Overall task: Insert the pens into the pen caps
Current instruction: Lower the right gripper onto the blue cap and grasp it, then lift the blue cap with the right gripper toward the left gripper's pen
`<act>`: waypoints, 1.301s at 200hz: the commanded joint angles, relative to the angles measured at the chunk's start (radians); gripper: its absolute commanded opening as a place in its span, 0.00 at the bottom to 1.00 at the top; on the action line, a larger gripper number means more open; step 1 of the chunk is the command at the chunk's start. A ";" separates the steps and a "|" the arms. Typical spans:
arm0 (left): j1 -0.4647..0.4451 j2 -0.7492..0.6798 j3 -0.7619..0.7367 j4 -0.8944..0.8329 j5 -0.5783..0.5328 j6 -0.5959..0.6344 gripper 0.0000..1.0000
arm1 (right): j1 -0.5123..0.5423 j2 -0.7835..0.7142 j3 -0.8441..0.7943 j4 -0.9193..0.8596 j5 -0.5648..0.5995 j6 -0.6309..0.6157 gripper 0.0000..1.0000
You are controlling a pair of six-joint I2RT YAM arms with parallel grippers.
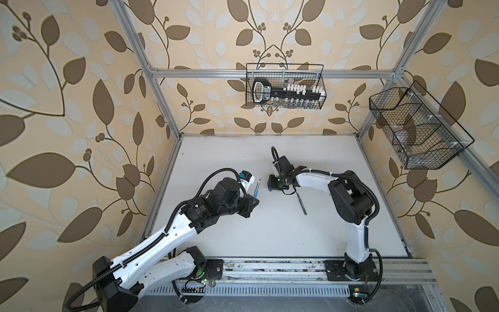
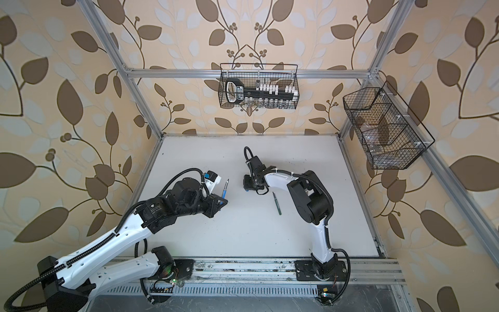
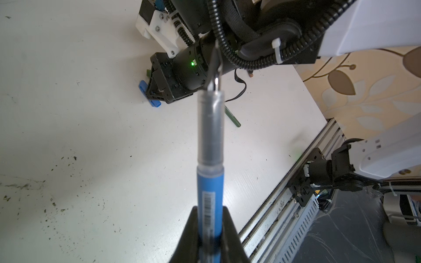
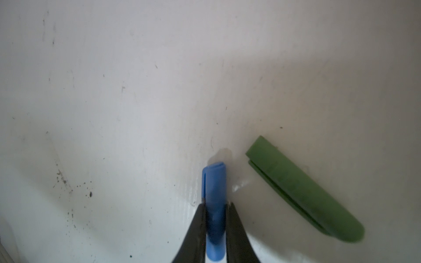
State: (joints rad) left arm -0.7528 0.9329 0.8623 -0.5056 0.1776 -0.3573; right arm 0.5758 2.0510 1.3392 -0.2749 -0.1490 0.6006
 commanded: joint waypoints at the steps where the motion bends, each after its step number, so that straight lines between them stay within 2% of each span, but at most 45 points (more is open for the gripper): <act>1: 0.000 0.001 0.007 0.011 -0.006 0.026 0.14 | 0.003 0.015 0.025 -0.060 0.020 -0.020 0.12; 70: 0.000 -0.001 0.000 0.022 -0.015 0.025 0.14 | -0.002 -0.062 -0.004 -0.038 -0.039 -0.049 0.08; 119: 0.000 0.037 0.002 0.047 0.027 0.032 0.14 | -0.017 -0.256 -0.171 0.112 -0.152 0.010 0.08; 156: 0.000 0.065 0.018 0.068 0.061 0.022 0.13 | -0.019 -0.399 -0.273 0.152 -0.151 0.027 0.06; 212: -0.003 0.115 0.041 0.124 0.123 -0.004 0.13 | -0.047 -0.592 -0.383 0.220 -0.233 0.066 0.06; 260: -0.053 0.162 0.068 0.134 0.116 -0.011 0.13 | -0.093 -0.750 -0.480 0.303 -0.319 0.132 0.08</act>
State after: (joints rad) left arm -0.7773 1.0851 0.8761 -0.4137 0.2703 -0.3664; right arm 0.5018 1.3598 0.8944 -0.0360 -0.4023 0.6876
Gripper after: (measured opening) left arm 0.130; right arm 0.083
